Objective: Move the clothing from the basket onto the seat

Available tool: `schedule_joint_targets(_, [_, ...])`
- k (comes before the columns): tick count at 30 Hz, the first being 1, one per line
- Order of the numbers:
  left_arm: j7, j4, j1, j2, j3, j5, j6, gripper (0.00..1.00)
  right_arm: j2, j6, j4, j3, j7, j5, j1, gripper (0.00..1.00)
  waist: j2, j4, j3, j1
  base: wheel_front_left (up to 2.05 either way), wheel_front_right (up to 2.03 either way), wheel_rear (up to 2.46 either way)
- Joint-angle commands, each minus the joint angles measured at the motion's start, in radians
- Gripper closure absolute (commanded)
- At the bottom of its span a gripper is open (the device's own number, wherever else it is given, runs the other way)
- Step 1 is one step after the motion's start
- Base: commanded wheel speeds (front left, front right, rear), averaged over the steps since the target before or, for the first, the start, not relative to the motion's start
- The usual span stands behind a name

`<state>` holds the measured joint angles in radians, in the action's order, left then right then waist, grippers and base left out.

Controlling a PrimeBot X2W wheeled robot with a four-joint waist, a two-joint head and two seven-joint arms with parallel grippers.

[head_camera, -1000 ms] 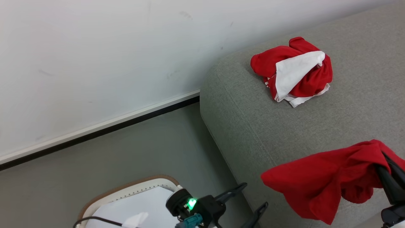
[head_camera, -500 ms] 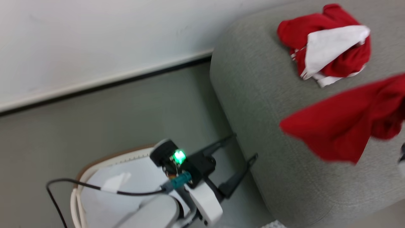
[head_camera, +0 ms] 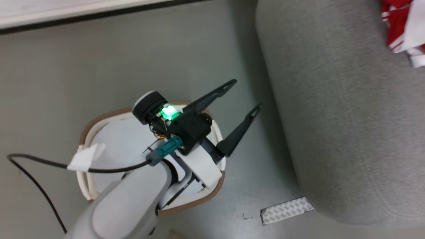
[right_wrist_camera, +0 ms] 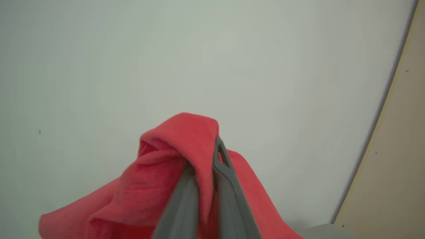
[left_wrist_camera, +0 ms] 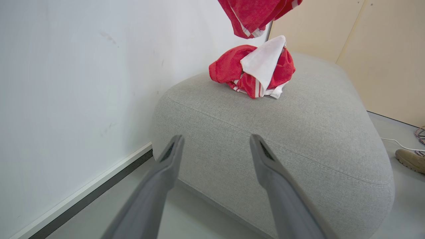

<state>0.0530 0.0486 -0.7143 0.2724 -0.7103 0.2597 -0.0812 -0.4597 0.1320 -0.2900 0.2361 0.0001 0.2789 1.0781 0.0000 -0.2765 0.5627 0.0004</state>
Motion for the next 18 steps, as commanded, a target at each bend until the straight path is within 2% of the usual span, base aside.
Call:
schedule_joint_targets(1, [0.0, -0.01, -0.012, 0.013, 0.009, -0.004, 0.003, 0.0, -0.02, -0.003, -0.039, 0.021, 0.011, -0.032, 0.073, 1.0, 0.0, 0.05, 0.061, -0.0004, 0.0, 0.0, 0.0])
schedule_joint_targets(4, [-0.001, -0.018, -0.01, 0.021, 0.012, -0.002, 0.009, 0.0, -0.047, -0.003, -0.118, 0.07, 0.027, -0.083, 0.168, 1.0, 0.0, 0.072, 0.09, -0.0004, 0.0, 0.0, 0.0])
schedule_joint_targets(7, [-0.003, -0.034, -0.002, 0.025, 0.012, 0.0, 0.013, 0.0, -0.061, -0.003, -0.2, 0.117, 0.029, -0.132, 0.194, 1.0, 0.0, 0.093, 0.115, -0.0004, 0.0, 0.0, 0.0])
schedule_joint_targets(14, [-0.007, -0.052, 0.028, 0.048, 0.019, 0.007, 0.037, 0.0, 0.024, -0.003, -0.408, 0.214, -0.03, -0.194, 0.077, 1.0, 0.0, 0.102, 0.139, -0.0004, 0.0, 0.0, 0.0])
schedule_joint_targets(18, [-0.009, -0.057, 0.051, 0.059, 0.029, 0.015, 0.055, 0.0, 0.076, -0.003, -0.511, 0.219, -0.056, -0.214, 0.024, 1.0, 0.0, 0.096, 0.13, -0.0004, 0.0, 0.0, 0.0])
